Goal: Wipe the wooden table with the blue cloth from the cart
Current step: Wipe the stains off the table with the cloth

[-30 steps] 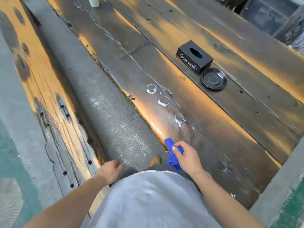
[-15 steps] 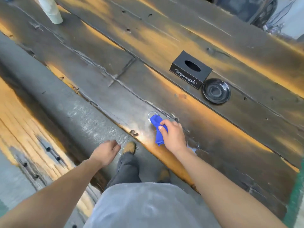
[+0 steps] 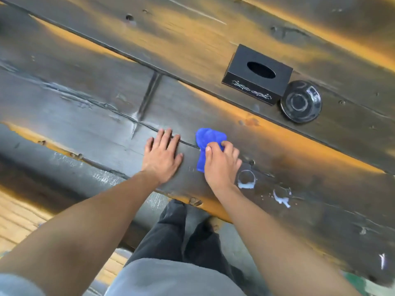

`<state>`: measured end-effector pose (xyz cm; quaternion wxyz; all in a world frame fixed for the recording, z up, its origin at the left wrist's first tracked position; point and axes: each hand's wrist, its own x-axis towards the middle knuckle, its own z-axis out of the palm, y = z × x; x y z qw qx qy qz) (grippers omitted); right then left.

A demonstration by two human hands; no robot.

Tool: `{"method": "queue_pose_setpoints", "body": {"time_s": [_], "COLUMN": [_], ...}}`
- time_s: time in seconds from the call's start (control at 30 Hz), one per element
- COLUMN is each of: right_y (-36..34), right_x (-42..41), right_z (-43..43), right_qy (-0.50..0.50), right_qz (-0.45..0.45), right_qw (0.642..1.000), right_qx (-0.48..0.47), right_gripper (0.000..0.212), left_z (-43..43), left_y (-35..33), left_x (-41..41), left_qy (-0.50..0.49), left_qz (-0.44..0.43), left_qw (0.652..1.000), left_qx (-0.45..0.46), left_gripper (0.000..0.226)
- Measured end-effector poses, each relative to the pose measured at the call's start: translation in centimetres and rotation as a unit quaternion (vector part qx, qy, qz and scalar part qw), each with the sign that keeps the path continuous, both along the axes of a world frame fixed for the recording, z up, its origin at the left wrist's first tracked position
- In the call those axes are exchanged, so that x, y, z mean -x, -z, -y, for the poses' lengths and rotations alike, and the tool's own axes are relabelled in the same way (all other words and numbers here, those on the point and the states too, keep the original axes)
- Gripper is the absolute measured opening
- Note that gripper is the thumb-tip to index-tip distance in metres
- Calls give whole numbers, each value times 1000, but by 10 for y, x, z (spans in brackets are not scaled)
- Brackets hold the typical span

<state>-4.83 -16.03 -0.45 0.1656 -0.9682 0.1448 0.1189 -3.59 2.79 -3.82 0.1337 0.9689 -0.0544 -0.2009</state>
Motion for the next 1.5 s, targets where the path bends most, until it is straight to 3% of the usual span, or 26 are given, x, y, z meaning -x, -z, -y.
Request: {"method": "queue_pose_setpoints", "body": {"time_s": [0.23, 0.4, 0.83, 1.23, 1.5], "right_y": [18, 42, 67, 74, 68], "right_x": [11, -11, 13, 92, 142], "right_z": [16, 13, 11, 37, 52], "right_qy": [-164, -243, -137, -43, 20], "right_qz": [73, 22, 86, 43, 18], "right_qw": [982, 966, 979, 988, 992], "right_qx": [54, 82, 122, 139, 127], "right_gripper": [46, 60, 61, 66, 57], "left_z": [-6, -7, -6, -4, -3], "left_y": [42, 48, 49, 44, 41], "left_x": [10, 10, 10, 10, 9], "left_qy": [18, 15, 7, 0, -2], "left_qz": [107, 148, 164, 151, 145], "left_qw": [993, 988, 985, 987, 988], "left_qx": [-46, -46, -50, -52, -62], "left_gripper": [68, 67, 66, 65, 66]}}
